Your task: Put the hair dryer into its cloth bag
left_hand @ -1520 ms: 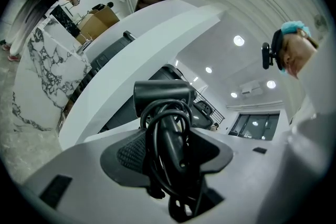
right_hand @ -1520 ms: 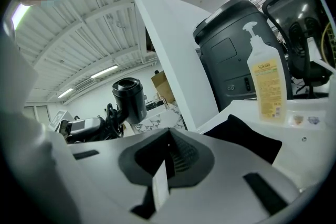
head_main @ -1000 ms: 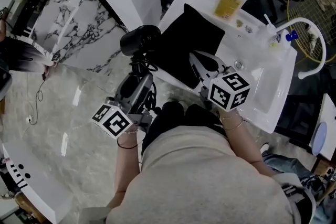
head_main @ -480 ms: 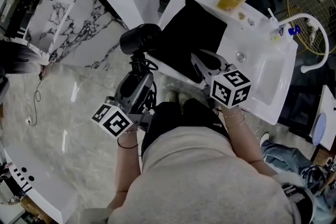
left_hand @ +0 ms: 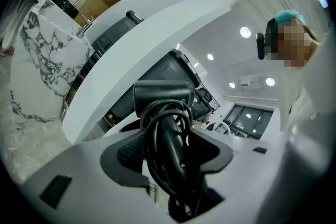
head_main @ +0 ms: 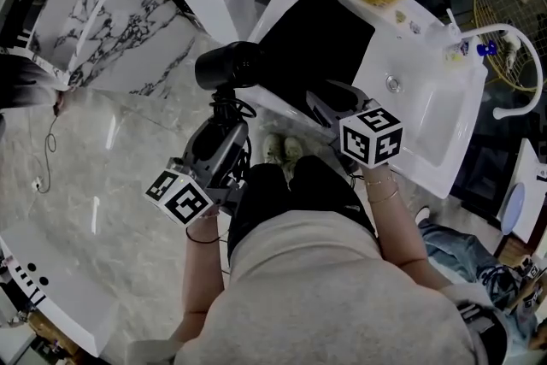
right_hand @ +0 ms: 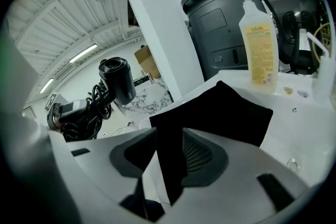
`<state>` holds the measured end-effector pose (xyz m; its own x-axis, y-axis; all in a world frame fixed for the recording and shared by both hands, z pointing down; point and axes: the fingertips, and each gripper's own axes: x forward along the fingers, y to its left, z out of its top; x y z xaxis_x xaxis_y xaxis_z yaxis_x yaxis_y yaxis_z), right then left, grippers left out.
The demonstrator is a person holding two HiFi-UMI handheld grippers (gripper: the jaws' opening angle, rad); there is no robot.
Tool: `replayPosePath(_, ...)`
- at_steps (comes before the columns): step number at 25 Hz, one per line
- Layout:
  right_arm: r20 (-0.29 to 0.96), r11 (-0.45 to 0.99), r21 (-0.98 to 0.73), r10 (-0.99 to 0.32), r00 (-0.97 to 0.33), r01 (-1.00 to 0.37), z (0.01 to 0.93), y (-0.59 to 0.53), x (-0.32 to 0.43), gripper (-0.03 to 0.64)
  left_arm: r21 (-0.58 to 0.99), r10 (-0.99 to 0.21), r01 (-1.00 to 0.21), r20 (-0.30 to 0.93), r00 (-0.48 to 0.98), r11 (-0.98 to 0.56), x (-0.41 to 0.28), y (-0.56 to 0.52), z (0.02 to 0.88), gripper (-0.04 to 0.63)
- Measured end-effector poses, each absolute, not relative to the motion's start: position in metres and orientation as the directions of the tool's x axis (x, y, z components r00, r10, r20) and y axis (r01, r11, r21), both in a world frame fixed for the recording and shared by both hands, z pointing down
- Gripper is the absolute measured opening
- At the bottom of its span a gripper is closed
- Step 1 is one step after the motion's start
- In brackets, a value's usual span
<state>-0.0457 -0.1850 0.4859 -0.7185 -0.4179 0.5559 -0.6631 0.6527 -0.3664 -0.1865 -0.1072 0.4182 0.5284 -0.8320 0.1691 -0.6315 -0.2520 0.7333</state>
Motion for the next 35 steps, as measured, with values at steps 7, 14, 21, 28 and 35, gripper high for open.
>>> replayPosePath(7, 0.629, 0.673, -0.361, -0.336, -0.701, -0.646, 0.514, -0.18, -0.047, 0.206, 0.705, -0.802, -0.665, 0.235, 0.549, -0.248, -0.187, -0.094, 0.438, 0.244)
replayPosePath(14, 0.692, 0.714, -0.387, -0.194, -0.696, -0.584, 0.538, -0.17, -0.055, 0.192, 0.711, -0.76, -0.66, 0.282, 0.586, -0.244, -0.178, -0.08, 0.455, 0.244)
replayPosePath(21, 0.683, 0.691, -0.368, -0.253, -0.686, -0.622, 0.538, -0.184, -0.047, 0.038, 0.692, -0.695, -0.667, 0.336, 0.636, -0.275, -0.164, -0.076, 0.473, 0.244)
replayPosePath(28, 0.641, 0.65, -0.394, -0.312, -0.701, -0.649, 0.52, -0.197, -0.04, 0.012, 0.597, -0.627, -0.721, 0.422, 0.654, -0.35, -0.152, -0.077, 0.483, 0.244)
replayPosePath(35, 0.617, 0.651, -0.388, -0.342, -0.709, -0.652, 0.504, -0.206, -0.039, 0.012, 0.43, -0.526, -0.754, 0.542, 0.656, -0.497, -0.138, -0.083, 0.491, 0.244)
